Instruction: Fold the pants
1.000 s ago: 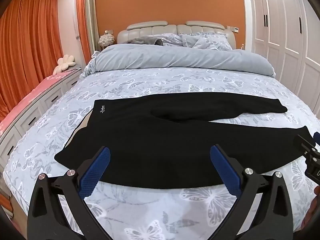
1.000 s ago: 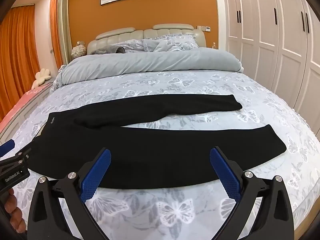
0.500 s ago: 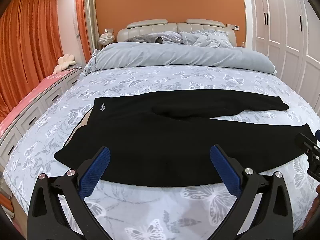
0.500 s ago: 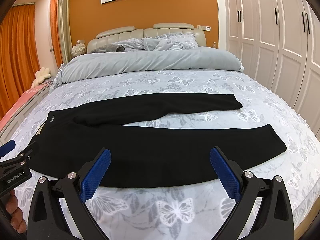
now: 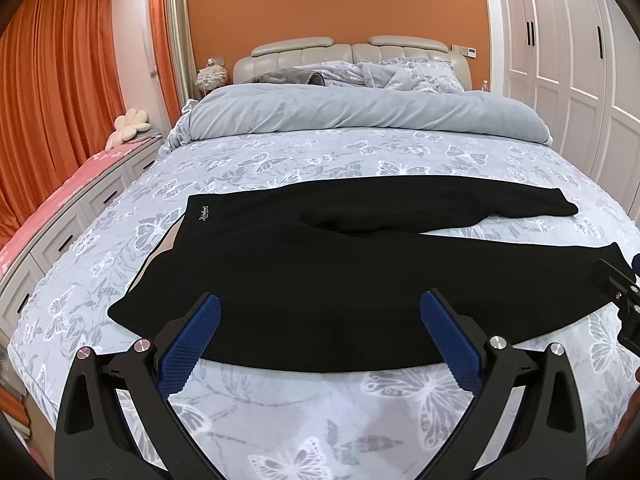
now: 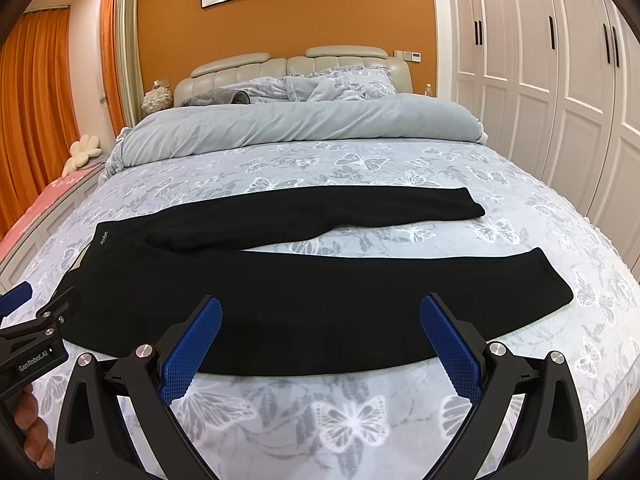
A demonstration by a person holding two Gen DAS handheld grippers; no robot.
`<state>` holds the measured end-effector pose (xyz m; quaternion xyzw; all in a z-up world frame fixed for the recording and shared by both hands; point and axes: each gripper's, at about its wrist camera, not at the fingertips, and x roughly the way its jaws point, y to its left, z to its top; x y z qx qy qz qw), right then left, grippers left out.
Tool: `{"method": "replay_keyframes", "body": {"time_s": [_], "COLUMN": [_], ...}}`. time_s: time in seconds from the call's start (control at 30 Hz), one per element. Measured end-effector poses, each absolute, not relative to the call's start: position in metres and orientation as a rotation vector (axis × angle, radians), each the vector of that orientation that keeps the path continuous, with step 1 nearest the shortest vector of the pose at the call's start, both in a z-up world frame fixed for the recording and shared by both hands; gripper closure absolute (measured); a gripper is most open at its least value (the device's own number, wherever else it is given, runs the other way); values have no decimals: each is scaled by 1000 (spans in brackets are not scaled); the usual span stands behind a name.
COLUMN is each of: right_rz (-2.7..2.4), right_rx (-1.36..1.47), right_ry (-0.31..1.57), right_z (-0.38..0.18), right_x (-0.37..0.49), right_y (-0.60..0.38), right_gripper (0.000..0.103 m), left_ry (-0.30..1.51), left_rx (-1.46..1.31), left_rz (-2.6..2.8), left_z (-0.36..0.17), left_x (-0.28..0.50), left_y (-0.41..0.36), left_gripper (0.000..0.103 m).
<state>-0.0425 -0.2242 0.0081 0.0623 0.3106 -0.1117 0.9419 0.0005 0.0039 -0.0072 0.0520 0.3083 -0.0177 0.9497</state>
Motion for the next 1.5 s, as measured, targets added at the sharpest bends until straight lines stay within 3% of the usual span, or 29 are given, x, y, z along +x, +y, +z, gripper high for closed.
{"method": "replay_keyframes", "body": {"time_s": [1.5], "right_rz": [-223], "right_rx": [128], "right_ry": [639], "right_z": [7], "right_x": [-40], "right_y": [-224], "right_gripper": [5], "left_ry": [627], "left_rx": [111], "left_rz": [-31], "left_z": [-9], "left_x": [1], "left_y": [6], "left_gripper": [5]}}
